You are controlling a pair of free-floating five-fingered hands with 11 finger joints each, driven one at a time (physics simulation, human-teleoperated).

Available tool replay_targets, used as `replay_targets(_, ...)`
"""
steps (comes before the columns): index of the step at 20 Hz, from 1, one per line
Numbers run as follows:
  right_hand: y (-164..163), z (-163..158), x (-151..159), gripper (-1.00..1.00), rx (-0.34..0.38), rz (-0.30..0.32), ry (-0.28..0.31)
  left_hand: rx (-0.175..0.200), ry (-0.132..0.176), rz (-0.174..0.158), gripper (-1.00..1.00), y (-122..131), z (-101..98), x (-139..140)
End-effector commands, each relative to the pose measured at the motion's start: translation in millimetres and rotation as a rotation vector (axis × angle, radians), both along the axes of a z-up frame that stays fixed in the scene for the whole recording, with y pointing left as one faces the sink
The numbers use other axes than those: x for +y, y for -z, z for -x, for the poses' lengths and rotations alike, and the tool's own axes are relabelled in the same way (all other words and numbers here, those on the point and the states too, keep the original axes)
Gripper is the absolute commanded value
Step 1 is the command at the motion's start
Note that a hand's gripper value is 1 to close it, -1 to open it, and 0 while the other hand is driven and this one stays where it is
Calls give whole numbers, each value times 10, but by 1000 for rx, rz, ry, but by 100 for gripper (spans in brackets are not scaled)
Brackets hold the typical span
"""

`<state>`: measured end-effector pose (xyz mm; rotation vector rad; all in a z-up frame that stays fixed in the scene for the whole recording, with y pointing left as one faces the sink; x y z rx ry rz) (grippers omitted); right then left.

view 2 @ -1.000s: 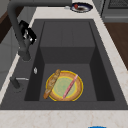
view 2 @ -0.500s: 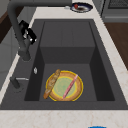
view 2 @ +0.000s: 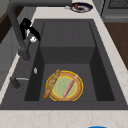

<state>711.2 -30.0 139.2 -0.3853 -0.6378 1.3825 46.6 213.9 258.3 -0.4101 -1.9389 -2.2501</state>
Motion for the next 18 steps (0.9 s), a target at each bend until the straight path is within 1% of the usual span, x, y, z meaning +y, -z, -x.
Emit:
replay_targets(1, -122, 0, -19, -100, 27, 105, -8, 0, 0, 0, 0, 0, 0, 0)
replay_targets(3, -209, -16, -33, -100, 45, 156, -1, 0, 0, 0, 0, 0, 0, 0)
replay_targets(5, -254, -65, 84, -100, 72, 216, -1, 0, 0, 0, 0, 0, 0, 0)
replay_targets(7, -283, -77, 96, -100, 87, 291, -15, 0, 0, 0, 0, 0, 0, 0)
replay_targets(8, -282, -56, 129, -100, 84, 311, -28, 0, 0, 0, 0, 0, 0, 0)
replay_targets(9, -255, -58, 141, -100, 60, 332, -38, 0, 0, 0, 0, 0, 0, 0)
replay_targets(10, -271, -30, 82, -100, 4, 333, 10, 0, 0, 0, 0, 0, 0, 0)
replay_targets(11, -279, -47, 53, -100, 10, 322, 9, 0, 0, 0, 0, 0, 0, 0)
replay_targets(12, -311, 6, 63, -100, -6, 321, 12, 0, 0, 0, 0, 0, 0, 0)
replay_targets(13, -303, -7, 83, -100, -11, 312, 12, 0, 0, 0, 0, 0, 0, 0)
replay_targets(14, -281, -67, 149, -100, -29, 289, -1, 0, 0, 0, 0, 0, 0, 0)
replay_targets(15, -315, -64, 144, -100, -50, 284, -24, 0, 0, 0, 0, 0, 0, 0)
replay_targets(17, -357, -82, 148, -100, -45, 248, -39, 0, 0, 0, 0, 0, 0, 0)
replay_targets(18, -377, -104, 153, -100, -42, 242, -41, 0, 0, 0, 0, 0, 0, 0)
